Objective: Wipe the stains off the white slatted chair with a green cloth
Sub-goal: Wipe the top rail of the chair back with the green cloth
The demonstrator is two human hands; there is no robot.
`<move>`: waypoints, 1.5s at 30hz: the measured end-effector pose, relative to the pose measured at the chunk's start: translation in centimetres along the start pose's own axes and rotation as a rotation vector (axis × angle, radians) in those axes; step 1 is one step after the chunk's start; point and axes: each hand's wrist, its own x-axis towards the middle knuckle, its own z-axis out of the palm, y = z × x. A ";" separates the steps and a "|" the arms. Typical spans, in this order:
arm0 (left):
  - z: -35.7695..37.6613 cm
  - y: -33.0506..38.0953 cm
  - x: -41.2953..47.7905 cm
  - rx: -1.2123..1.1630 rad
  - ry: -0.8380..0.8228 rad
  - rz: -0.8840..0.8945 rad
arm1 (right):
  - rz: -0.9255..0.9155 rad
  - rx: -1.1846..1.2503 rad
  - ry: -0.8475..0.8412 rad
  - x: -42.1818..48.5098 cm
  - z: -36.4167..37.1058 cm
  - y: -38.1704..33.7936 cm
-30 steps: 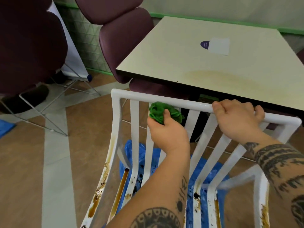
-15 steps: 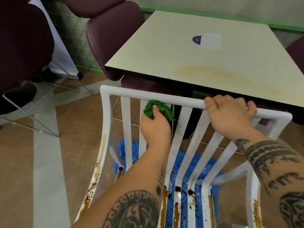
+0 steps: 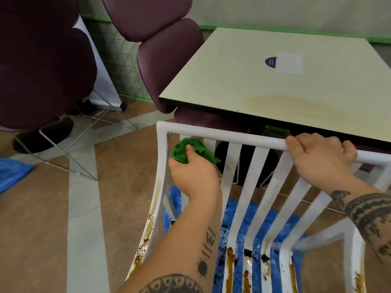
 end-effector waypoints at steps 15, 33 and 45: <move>2.3 -1.8 3.0 0.142 -0.188 -0.038 | 0.009 0.012 0.019 0.1 0.4 0.1; 0.6 -2.8 -4.3 0.115 -0.217 0.104 | -0.019 0.009 -0.081 -0.1 -0.8 -0.1; 6.5 -4.7 -12.9 0.133 -0.485 -0.088 | -0.205 0.185 -0.143 0.1 -4.0 5.8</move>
